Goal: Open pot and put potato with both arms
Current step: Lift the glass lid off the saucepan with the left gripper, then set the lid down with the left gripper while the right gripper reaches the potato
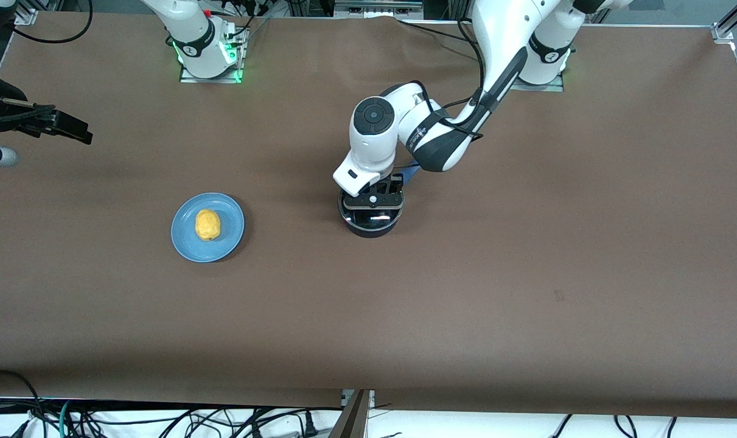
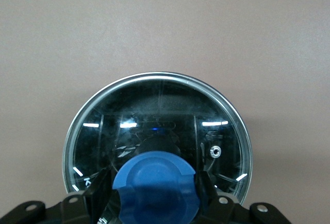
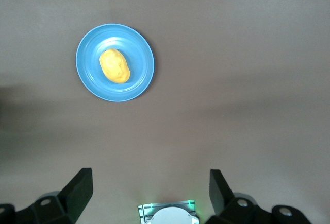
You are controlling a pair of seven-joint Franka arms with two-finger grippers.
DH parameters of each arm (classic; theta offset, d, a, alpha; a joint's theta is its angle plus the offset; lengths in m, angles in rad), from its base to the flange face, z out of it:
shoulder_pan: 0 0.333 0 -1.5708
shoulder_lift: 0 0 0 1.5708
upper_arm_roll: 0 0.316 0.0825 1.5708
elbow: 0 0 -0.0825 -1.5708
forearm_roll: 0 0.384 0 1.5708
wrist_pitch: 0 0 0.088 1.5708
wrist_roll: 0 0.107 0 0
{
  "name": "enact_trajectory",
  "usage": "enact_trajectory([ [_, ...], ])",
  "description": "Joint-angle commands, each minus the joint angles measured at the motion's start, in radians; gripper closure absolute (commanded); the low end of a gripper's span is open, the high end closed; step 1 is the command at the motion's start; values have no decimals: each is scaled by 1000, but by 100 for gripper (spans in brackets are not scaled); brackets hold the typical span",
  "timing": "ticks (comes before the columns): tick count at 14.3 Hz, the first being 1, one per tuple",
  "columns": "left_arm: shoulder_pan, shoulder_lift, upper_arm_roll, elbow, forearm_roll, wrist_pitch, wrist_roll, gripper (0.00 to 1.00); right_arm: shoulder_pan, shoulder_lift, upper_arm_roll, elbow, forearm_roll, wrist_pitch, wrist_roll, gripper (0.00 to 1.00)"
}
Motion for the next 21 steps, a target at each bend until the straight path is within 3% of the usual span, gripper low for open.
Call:
enact_trajectory([
  [1,-8,9,7,23,26,-11,-22,41,-6,-11,5,1,15,-10,-14,0],
  [7,7,-37,10,28,18,-25,-14,46,-6,-12,6,1,15,-14,-15,0],
  [13,147,-152,12,-6,8,-81,159,46,-6,-3,6,4,15,-23,-15,0],
  [17,323,-241,29,-104,-60,-80,505,47,-1,72,9,-5,13,-43,-14,0],
  [21,424,-281,203,-180,-227,-75,1023,47,51,231,12,-13,30,150,-14,0],
])
